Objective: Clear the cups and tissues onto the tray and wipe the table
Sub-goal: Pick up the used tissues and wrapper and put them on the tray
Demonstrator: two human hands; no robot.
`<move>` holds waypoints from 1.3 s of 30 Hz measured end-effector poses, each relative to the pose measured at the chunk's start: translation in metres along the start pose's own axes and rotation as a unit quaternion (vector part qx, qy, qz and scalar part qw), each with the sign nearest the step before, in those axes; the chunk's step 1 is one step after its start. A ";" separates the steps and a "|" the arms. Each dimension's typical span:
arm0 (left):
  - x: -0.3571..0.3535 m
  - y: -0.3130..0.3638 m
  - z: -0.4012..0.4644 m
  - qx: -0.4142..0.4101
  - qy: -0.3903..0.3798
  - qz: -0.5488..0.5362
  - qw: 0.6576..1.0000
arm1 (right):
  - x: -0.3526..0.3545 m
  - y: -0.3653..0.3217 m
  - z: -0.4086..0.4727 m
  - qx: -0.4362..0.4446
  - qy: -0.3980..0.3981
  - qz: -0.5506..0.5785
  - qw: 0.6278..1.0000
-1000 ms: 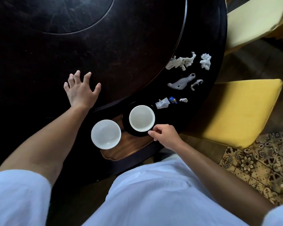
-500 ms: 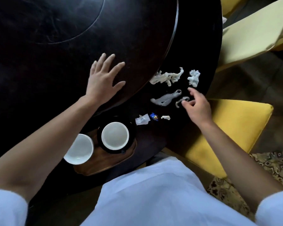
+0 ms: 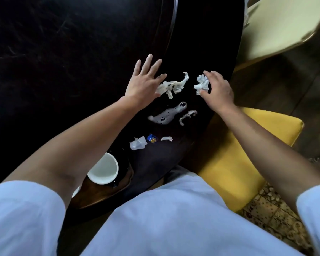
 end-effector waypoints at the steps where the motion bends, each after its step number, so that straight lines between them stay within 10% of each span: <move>1: -0.002 0.003 0.004 -0.004 -0.007 0.010 1.000 | -0.002 0.000 0.002 0.002 -0.005 0.001 1.000; 16: -0.030 0.010 0.020 0.005 -0.049 0.065 0.997 | -0.012 0.007 0.006 -0.005 0.025 -0.039 0.999; 39: 0.033 -0.039 -0.046 0.123 0.181 -0.270 0.938 | -0.011 0.003 -0.023 -0.033 0.062 0.082 0.994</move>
Point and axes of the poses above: each hand's wrist, its own z-axis towards the middle knuckle, its own x-axis out of the back of the hand, y = z × x, the point moved 10 cm from there along z, towards the middle knuckle, and after that the axes turned 4 degrees about x, right-handed, at the moved point
